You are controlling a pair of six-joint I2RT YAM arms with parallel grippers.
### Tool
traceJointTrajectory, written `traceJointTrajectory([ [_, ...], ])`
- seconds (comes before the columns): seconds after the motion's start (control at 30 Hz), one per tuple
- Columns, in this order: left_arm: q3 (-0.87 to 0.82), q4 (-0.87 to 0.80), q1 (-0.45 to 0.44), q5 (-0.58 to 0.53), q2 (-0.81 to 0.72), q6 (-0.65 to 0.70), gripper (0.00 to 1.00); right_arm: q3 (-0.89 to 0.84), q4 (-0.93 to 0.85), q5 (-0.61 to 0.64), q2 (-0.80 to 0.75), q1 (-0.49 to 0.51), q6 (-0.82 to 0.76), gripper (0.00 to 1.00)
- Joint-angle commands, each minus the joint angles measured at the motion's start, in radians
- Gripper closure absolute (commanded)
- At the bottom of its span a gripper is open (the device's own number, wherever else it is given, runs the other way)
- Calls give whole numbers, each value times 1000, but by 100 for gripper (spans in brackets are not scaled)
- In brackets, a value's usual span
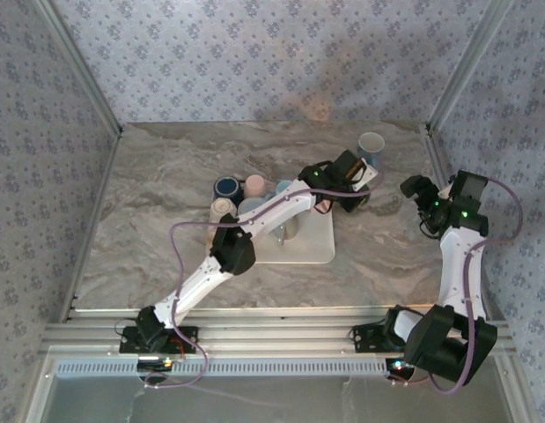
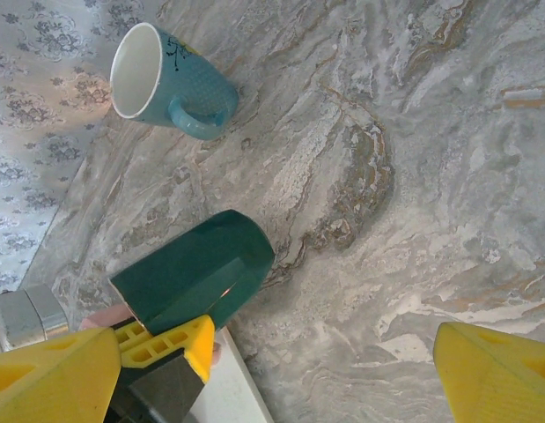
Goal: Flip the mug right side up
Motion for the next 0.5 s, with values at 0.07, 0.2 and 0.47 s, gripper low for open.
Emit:
traceJointTrajectory([
  [0.07,23,23,-32,21,-50,64,99,-9,-10,-7,0,-9,1,6],
  [0.2,25,-2,-40,29,-55,96,98,-14,-9,-5,0,-8,2,6],
  [0.47,25,-50,-55,20,-68,164,90,-25,-5,1,11,-8,-9,6],
])
